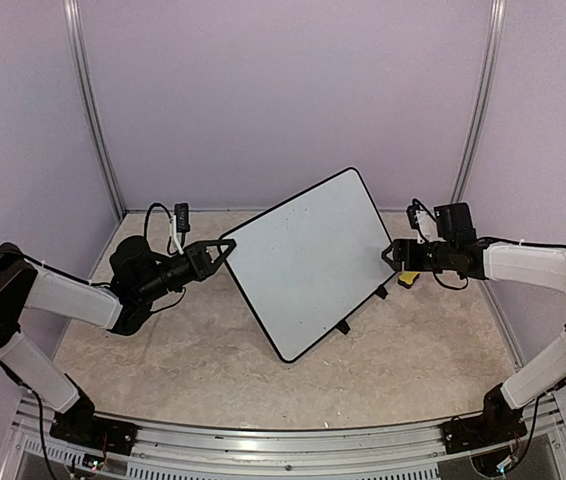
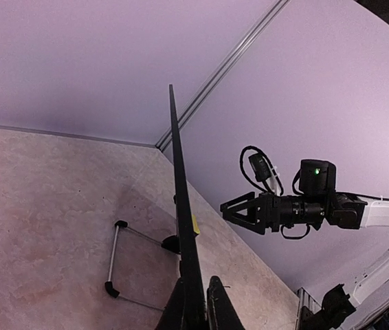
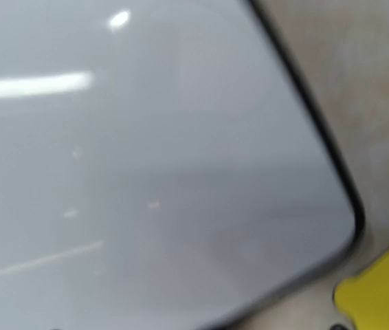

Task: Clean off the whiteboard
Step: Place the whiteboard eraser at the center of the board, then move to the center of the whiteboard.

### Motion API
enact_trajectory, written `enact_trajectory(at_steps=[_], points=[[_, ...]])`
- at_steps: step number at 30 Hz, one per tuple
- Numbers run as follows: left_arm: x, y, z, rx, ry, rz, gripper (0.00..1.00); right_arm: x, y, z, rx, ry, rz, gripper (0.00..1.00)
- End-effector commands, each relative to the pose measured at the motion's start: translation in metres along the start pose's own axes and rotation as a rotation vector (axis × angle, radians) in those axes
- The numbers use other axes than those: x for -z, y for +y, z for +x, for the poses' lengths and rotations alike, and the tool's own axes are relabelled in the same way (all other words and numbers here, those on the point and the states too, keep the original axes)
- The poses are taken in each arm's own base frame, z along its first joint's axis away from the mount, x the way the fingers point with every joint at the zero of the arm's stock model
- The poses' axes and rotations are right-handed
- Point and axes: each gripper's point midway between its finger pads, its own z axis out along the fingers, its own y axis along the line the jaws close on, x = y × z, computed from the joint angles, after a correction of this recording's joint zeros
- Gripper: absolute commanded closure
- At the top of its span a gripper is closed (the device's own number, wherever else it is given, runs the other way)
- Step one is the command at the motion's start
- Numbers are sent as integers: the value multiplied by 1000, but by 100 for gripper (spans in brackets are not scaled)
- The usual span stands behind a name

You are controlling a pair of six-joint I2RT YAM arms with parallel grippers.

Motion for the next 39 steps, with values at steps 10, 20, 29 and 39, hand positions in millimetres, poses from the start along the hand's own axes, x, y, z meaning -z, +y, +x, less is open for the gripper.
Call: enact_trajectory(at_steps=[10,20,29,39], points=[[-5,-25,-10,-58,-20,95,78,-19,-9,75,122,212,87,27],[-3,-22,-13,-54,-27,86,62,-39,-5,93,168,273,83,35],[-3,-20,-13,-48,-29,83,45,-54,-3,89,201,273,95,42],[-1,-19,-16,-50,-36,77,42,-69,-9,90,234,289,119,58]])
